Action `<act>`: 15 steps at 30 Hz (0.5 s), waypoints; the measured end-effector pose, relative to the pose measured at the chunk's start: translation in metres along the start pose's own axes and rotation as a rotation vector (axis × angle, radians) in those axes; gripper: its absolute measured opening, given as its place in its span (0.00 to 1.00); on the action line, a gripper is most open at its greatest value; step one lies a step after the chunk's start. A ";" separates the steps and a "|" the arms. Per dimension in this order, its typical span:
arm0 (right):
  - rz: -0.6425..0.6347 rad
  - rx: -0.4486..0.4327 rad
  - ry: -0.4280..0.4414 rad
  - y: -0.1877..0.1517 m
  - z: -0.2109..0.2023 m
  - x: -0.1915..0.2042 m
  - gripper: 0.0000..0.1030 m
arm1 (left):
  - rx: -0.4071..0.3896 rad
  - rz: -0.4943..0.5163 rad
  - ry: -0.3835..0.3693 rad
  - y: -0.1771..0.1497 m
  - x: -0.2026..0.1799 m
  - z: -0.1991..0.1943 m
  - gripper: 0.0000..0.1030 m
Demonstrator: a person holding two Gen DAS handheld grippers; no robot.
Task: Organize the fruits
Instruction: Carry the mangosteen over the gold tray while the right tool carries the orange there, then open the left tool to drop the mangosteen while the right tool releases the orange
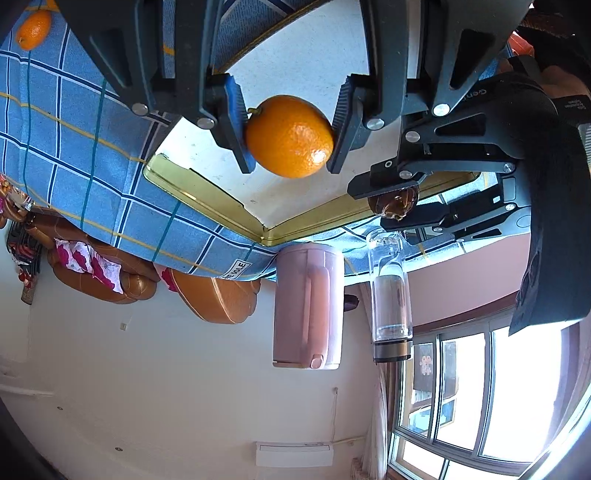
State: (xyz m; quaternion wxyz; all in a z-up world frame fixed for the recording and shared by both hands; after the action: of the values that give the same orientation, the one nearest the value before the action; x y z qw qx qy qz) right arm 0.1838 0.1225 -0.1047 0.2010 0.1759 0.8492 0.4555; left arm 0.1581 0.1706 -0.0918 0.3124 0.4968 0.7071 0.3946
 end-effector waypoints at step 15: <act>-0.010 0.082 0.013 -0.014 0.025 0.006 0.41 | 0.076 0.042 0.033 -0.012 0.003 0.019 0.42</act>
State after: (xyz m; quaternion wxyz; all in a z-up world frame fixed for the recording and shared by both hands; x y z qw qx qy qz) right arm 0.1895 0.1361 -0.1305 0.1904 0.1771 0.8693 0.4203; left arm 0.1679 0.1757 -0.1114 0.2733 0.5165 0.7159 0.3822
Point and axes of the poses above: each gripper's, at about its wrist camera, not at the fingertips, and z roughly the way its jaws point, x to its left, y to its top, the point moved 9 cm from there along z, roughly the way its jaws point, and after that the axes turned 11 degrees about -z, right-handed, at the moved point
